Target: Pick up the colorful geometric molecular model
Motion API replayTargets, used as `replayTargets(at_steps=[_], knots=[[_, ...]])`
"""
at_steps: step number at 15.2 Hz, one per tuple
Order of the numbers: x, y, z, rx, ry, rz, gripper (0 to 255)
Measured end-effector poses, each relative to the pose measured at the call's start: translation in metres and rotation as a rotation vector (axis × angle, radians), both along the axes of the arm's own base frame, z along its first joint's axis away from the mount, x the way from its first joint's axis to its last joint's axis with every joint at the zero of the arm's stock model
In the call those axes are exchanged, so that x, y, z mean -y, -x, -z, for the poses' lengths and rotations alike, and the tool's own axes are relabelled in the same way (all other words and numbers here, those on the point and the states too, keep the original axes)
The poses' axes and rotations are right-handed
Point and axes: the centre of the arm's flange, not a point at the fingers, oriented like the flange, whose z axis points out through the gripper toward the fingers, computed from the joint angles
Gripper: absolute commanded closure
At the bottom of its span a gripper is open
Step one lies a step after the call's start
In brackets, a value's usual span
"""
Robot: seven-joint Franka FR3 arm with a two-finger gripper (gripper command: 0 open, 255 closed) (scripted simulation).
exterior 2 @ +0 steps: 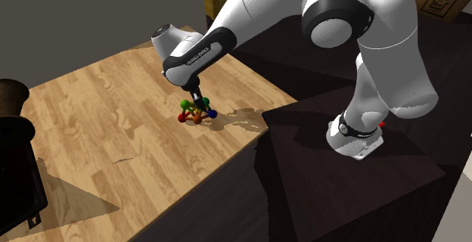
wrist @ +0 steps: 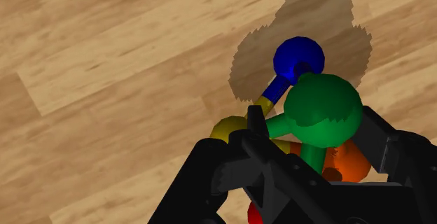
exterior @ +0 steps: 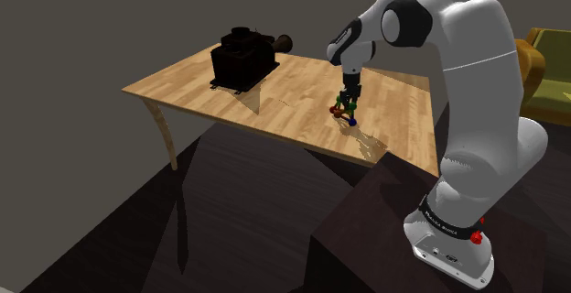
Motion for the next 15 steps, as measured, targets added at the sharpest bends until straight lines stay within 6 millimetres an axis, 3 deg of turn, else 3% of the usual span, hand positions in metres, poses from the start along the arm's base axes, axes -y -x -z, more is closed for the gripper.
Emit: replayTargets(at_steps=[4,15], knots=[[0.000,0.000,-0.013,-0.003,-0.002,-0.001,255],[0.001,-0.001,-0.071,-0.004,-0.003,-0.001,255]])
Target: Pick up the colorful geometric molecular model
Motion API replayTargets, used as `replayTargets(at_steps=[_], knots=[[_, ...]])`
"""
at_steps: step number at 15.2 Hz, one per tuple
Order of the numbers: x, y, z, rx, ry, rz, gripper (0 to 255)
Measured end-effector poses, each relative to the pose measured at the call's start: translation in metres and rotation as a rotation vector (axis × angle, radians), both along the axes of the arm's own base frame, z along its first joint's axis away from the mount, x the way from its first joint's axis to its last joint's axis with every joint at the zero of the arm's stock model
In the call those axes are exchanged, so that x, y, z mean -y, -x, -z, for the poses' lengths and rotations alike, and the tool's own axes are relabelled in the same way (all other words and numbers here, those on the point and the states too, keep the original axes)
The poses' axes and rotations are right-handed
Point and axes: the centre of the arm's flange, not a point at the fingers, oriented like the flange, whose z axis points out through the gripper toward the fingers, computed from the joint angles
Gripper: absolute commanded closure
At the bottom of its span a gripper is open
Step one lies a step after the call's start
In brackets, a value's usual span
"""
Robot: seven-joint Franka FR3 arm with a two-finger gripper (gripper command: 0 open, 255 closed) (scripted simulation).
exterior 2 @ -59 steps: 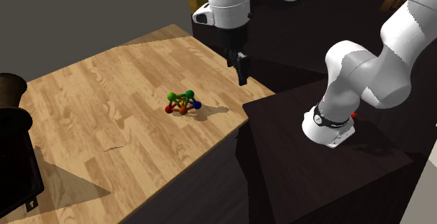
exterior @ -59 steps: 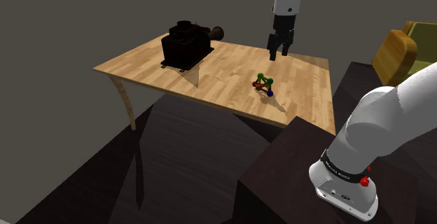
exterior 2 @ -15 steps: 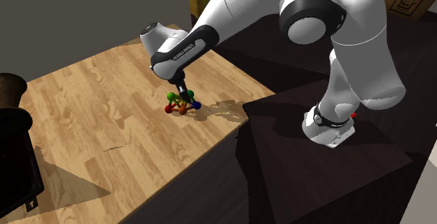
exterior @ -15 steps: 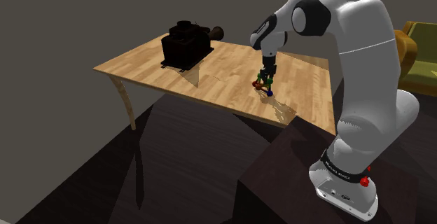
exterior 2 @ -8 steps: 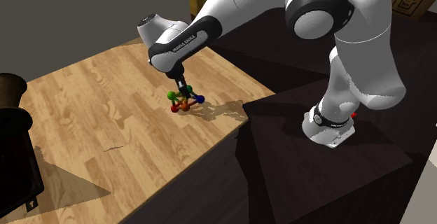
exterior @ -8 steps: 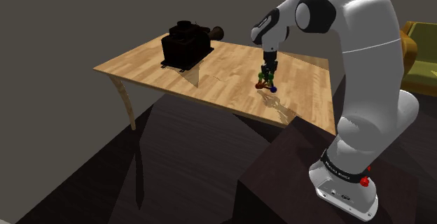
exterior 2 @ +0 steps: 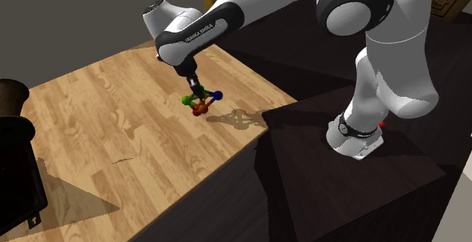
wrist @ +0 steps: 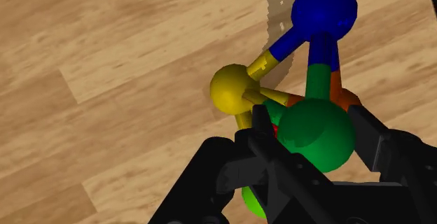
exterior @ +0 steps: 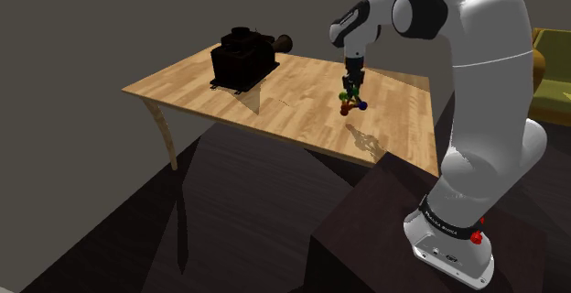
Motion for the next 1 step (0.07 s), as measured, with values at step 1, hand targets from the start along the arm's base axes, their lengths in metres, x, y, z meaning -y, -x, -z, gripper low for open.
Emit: replayTargets(at_steps=[1], knots=[[-0.0005,0.0006,-0.0034,0.000,0.000,0.000,255]])
